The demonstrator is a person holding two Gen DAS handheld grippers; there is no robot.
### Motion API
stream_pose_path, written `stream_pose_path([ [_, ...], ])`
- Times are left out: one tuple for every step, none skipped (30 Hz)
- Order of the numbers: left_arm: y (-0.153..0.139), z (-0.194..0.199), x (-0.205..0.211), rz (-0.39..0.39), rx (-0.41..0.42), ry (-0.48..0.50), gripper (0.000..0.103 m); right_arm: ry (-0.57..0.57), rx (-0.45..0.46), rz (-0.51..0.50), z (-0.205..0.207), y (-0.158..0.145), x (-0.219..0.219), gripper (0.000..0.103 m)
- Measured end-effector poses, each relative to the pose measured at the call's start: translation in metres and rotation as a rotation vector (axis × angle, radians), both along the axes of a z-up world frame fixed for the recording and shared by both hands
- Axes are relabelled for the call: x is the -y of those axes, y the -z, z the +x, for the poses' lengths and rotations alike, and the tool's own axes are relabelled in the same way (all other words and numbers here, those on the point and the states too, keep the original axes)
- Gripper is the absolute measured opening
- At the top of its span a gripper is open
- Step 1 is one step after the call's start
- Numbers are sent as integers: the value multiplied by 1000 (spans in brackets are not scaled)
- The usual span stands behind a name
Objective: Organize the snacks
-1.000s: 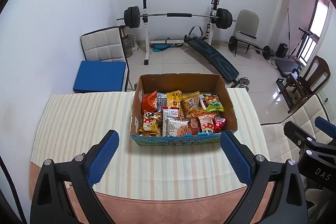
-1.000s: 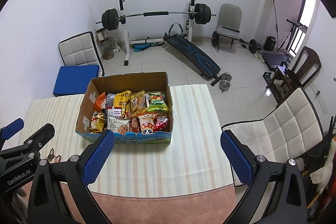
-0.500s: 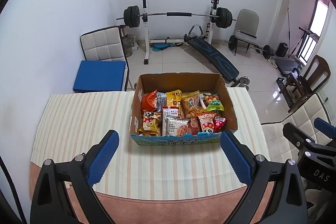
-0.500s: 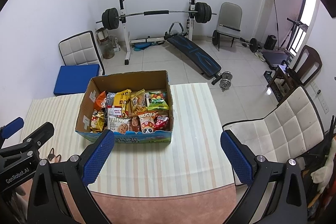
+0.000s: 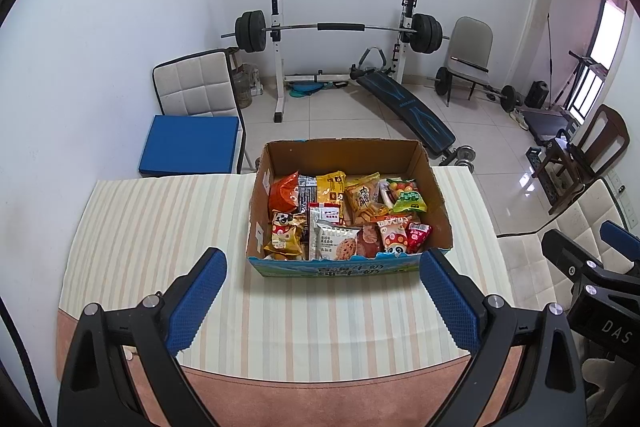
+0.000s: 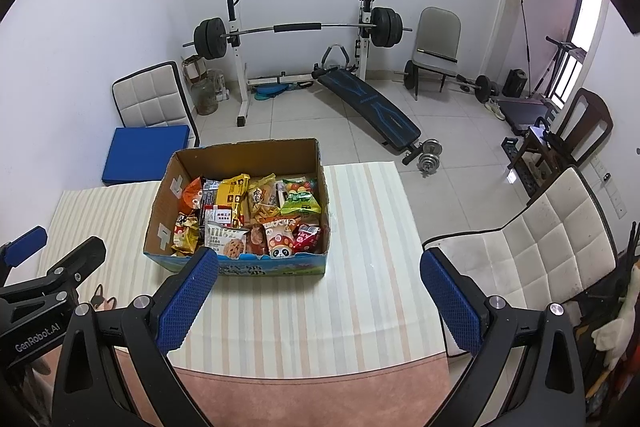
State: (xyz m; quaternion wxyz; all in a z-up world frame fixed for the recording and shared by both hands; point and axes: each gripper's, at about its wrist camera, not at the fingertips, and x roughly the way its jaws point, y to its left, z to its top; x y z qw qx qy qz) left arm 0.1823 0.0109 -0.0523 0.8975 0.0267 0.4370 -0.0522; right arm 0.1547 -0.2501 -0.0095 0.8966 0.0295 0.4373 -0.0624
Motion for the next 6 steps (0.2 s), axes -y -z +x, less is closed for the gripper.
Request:
stream_pose_path([
  [-1, 0, 0, 3, 3, 1, 99, 0, 1, 0, 0, 0, 0, 103],
  [0, 1, 0, 6, 4, 2, 99, -1, 3, 0, 0, 0, 0, 103],
  [1, 1, 0, 5, 4, 5, 99, -1, 3, -3, 0, 0, 0, 103],
  [0, 2, 0, 3, 4, 6, 99, -2, 4, -3, 0, 0, 0, 103],
  [1, 2, 0, 3, 4, 7, 99, -2, 5, -3, 1, 0, 0, 103],
  [1, 2, 0, 4, 5, 7, 99, -2, 7, -3, 1, 0, -1, 103],
])
